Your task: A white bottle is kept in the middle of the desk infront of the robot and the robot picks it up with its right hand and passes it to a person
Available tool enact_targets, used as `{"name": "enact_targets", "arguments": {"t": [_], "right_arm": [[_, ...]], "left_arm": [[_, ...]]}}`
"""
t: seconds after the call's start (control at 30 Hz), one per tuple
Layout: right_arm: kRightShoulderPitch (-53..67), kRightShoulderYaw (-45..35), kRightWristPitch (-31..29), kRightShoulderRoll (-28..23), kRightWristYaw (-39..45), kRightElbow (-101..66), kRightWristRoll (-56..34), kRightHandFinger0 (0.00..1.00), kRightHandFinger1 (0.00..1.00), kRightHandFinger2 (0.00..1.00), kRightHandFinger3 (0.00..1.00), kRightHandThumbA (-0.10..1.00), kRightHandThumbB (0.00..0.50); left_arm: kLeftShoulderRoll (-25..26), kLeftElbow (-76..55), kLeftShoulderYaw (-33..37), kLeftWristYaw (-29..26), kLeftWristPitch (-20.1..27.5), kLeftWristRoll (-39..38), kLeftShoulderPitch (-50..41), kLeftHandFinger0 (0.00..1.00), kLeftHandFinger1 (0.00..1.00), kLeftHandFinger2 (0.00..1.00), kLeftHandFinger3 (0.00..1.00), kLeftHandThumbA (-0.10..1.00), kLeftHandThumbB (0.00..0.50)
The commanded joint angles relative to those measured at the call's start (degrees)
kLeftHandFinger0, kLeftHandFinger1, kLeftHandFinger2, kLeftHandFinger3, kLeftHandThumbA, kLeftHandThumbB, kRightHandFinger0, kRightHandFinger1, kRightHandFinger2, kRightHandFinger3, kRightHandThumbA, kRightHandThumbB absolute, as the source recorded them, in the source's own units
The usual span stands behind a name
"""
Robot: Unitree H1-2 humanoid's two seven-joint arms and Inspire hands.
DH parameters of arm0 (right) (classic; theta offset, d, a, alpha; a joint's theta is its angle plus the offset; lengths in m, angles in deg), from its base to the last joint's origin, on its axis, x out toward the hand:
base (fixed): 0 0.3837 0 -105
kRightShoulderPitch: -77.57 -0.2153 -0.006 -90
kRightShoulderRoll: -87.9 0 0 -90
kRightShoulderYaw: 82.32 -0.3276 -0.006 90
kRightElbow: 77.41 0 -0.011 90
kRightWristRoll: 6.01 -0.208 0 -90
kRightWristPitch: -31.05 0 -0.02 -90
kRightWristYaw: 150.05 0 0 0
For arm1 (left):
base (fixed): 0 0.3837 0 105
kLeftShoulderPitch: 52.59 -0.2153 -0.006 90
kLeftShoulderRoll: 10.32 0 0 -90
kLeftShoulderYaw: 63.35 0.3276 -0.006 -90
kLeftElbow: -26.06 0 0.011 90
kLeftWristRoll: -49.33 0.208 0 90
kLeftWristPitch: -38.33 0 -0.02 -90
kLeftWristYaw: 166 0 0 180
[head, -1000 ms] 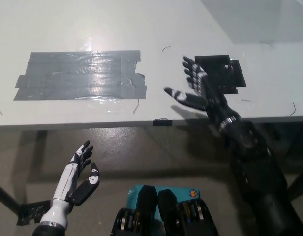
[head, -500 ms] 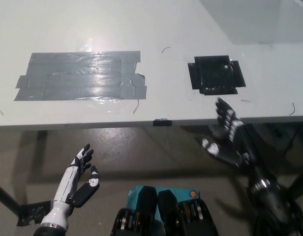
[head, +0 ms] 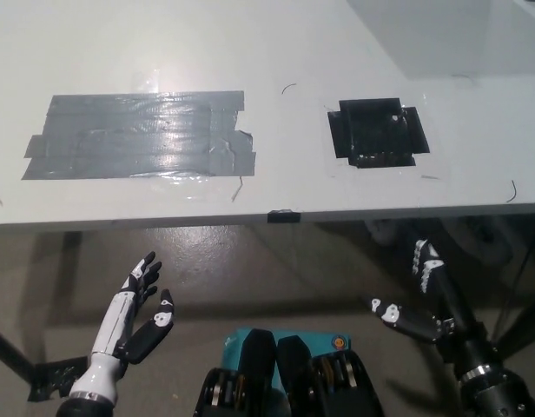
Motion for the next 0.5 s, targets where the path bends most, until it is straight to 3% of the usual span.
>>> {"name": "enact_targets", "arguments": {"t": [0.0, 0.47], "right_arm": [[-1.9, 0.6, -5.6, -0.6, 0.0, 1.7, 0.2, 1.00, 1.00, 1.00, 1.00, 0.84, 0.359], [-1.3, 0.6, -5.2, -0.5, 0.0, 1.3, 0.3, 1.00, 1.00, 1.00, 1.00, 0.87, 0.357]], "left_arm": [[0.3, -1.1, -0.2, -0.7, 1.3, 0.2, 0.8, 1.00, 1.00, 1.00, 1.00, 0.28, 0.143], [0.4, -1.8, -0.1, -0.5, 0.7, 0.4, 0.3, 1.00, 1.00, 1.00, 1.00, 0.34, 0.131]]}}
